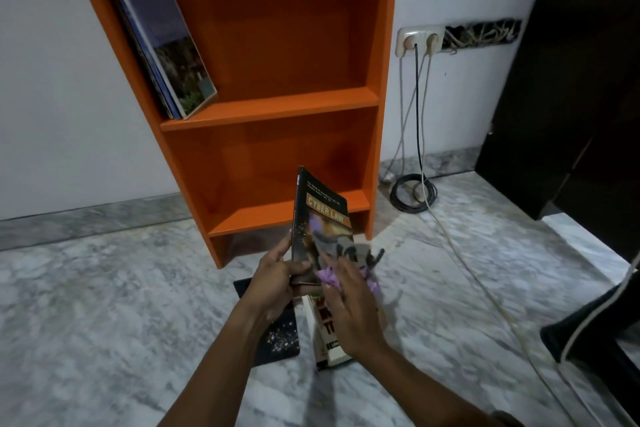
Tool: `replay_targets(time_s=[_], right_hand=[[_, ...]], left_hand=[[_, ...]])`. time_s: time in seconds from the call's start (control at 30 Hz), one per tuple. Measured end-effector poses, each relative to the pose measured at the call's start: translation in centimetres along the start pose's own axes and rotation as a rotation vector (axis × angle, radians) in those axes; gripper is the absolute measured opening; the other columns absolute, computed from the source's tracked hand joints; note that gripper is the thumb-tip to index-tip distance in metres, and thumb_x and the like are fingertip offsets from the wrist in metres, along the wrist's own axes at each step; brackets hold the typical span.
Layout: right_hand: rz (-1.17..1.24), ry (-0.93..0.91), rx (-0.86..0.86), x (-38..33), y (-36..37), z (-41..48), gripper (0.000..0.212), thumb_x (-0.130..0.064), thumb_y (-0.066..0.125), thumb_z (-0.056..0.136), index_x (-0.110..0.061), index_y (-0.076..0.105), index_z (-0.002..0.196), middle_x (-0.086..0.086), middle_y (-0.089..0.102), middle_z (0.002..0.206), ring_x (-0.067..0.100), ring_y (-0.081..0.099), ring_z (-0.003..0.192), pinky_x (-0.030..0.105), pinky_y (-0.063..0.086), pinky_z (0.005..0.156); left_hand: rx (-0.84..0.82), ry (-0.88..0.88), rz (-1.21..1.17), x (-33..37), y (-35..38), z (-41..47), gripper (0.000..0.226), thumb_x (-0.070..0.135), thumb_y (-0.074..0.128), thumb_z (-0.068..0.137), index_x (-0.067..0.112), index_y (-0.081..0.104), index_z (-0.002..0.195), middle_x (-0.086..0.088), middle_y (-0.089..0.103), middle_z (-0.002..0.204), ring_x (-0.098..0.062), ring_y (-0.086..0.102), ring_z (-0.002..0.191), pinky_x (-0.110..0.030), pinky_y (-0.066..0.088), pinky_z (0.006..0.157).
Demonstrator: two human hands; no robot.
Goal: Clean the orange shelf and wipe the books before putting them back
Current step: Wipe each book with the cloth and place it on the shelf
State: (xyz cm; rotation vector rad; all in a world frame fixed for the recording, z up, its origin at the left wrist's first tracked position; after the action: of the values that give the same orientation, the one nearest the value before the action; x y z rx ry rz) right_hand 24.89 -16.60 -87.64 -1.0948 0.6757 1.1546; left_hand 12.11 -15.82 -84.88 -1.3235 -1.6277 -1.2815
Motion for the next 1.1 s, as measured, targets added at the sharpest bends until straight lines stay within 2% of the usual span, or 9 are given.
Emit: replay_targets(time_s=[0.2,0.27,0.37,0.5,0.6,0.73,0.83,1.0,1.1], right_hand=[[0.494,0.638,0.348,9.0,-4.9,1.0,0.031,-0.051,0.068,0.084,-0.023,0.072,0.096,0.009,0.073,0.097,0.034,0.067,0.098,0.043,0.053,0.085],[1.013,0.731,0.213,8.3,-3.4,3.0,0.066,-0.067,0.071,0.076,-0.01,0.075,0.108,0.02,0.072,0.115,0.037,0.068,0.099,0.05,0.051,0.093],[1.406,0.662,-0.076,2.7,-2.0,5.9,0.067,-0.059,0.064,0.089,-0.004,0.059,0.126,0.023,0.055,0.134,0.036,0.059,0.108,0.051,0.048,0.097],[0.906,0.463,-0.045,-1.4,-5.7,8.6,0.042,-0.022,0.09,0.063,0.006,0.073,0.09,0.02,0.073,0.097,0.034,0.07,0.091,0.037,0.058,0.079],[0.588,0.331,0.06,-3.2,-7.9,9.7,0.021,-0.003,0.074,0.084,0.012,0.071,0.098,0.02,0.076,0.097,0.033,0.072,0.093,0.036,0.056,0.079],[0.186,0.132,-0.009,-6.9,-5.6,8.0,0.01,-0.003,0.067,0.093,-0.012,0.07,0.095,0.009,0.075,0.085,0.021,0.072,0.073,0.033,0.06,0.062],[-0.186,-0.227,-0.108,-10.8,-2.4,5.5,0.028,-0.01,0.057,0.087,-0.038,0.056,0.087,-0.012,0.065,0.088,0.009,0.063,0.079,0.035,0.057,0.068],[-0.311,-0.347,-0.2,-11.7,0.6,3.7,0.07,-0.022,0.056,0.086,-0.03,0.039,0.154,-0.005,0.056,0.118,0.01,0.054,0.106,0.034,0.051,0.088],[-0.046,-0.281,-0.299,-12.2,1.2,3.7,0.068,-0.028,0.047,0.1,-0.037,0.018,0.16,-0.013,0.043,0.152,0.008,0.037,0.142,0.034,0.033,0.116]], left_hand=[[-0.038,0.082,-0.039,4.2,0.4,-0.3,0.059,-0.013,0.044,0.096,0.031,0.056,0.134,-0.008,0.077,0.111,-0.039,0.073,0.1,-0.049,0.062,0.078],[-0.062,0.099,-0.069,5.4,0.6,-0.2,0.058,-0.014,0.042,0.097,0.03,0.055,0.133,-0.003,0.078,0.107,-0.034,0.075,0.096,-0.047,0.064,0.075],[-0.079,0.113,-0.039,6.5,1.4,-0.4,0.062,-0.013,0.043,0.098,0.034,0.046,0.14,-0.002,0.077,0.113,-0.035,0.073,0.101,-0.045,0.064,0.074],[0.025,0.139,0.083,7.1,1.0,0.1,0.058,-0.005,0.049,0.1,0.036,0.044,0.141,-0.007,0.072,0.121,-0.034,0.071,0.106,-0.043,0.062,0.083],[0.152,0.256,0.383,8.5,0.8,0.1,0.055,0.013,0.059,0.1,0.032,0.042,0.149,0.004,0.058,0.141,-0.02,0.057,0.126,-0.041,0.05,0.102],[0.069,0.309,0.132,9.7,3.9,-0.4,0.044,0.035,0.07,0.09,0.062,0.044,0.114,0.018,0.069,0.106,0.002,0.07,0.091,-0.021,0.054,0.071],[0.15,0.282,-0.084,9.4,2.6,0.9,0.08,0.042,0.08,0.079,0.028,0.038,0.146,-0.003,0.069,0.073,-0.019,0.068,0.065,-0.03,0.054,0.056],[0.271,0.113,-0.305,6.5,-0.1,1.2,0.068,0.054,0.064,0.091,0.0,0.058,0.132,-0.026,0.071,0.104,-0.04,0.072,0.094,-0.05,0.06,0.086],[0.168,0.075,-0.32,6.6,1.0,0.5,0.07,0.063,0.052,0.092,-0.001,0.072,0.111,-0.023,0.073,0.105,-0.036,0.071,0.097,-0.048,0.057,0.091]])
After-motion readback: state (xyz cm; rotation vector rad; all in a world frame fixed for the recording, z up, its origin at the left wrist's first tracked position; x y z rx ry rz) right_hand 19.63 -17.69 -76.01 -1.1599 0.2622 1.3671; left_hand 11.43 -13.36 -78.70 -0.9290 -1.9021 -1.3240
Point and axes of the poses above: each hand's wrist, its own z-axis towards the middle knuckle, its own y-axis out of the palm, x = y × z, the point moved 10 cm from there along z, towards the middle knuckle
